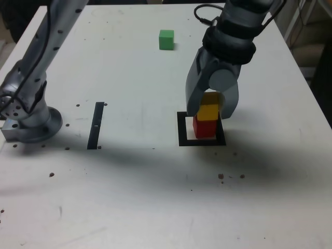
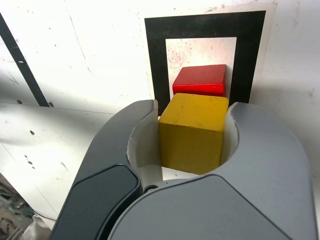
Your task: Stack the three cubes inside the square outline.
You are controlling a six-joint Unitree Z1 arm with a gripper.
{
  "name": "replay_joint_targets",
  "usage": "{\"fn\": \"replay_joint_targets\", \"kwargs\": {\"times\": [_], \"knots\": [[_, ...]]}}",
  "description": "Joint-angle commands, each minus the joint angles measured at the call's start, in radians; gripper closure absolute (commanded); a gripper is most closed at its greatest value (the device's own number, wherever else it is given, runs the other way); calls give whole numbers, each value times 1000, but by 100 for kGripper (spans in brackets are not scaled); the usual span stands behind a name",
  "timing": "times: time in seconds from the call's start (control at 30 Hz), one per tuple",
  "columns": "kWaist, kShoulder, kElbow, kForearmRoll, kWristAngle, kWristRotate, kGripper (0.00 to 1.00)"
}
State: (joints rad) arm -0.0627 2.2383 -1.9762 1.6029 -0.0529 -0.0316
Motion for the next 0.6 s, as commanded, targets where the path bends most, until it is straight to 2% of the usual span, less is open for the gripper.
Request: {"fn": "replay_joint_targets", "kwargs": {"times": [0.0, 0.07, 0.1, 0.27, 0.3, 0.4, 0.57], "knots": [[1, 9, -3, 11, -4, 2, 66], [1, 12, -1, 11, -5, 3, 62], [1, 13, 0, 9, -7, 4, 56], [1, 16, 4, 1, -13, 19, 12], [1, 16, 4, 0, -14, 21, 6], [1, 14, 8, 0, -13, 22, 1], [1, 1, 20, 0, -10, 18, 1]]}}
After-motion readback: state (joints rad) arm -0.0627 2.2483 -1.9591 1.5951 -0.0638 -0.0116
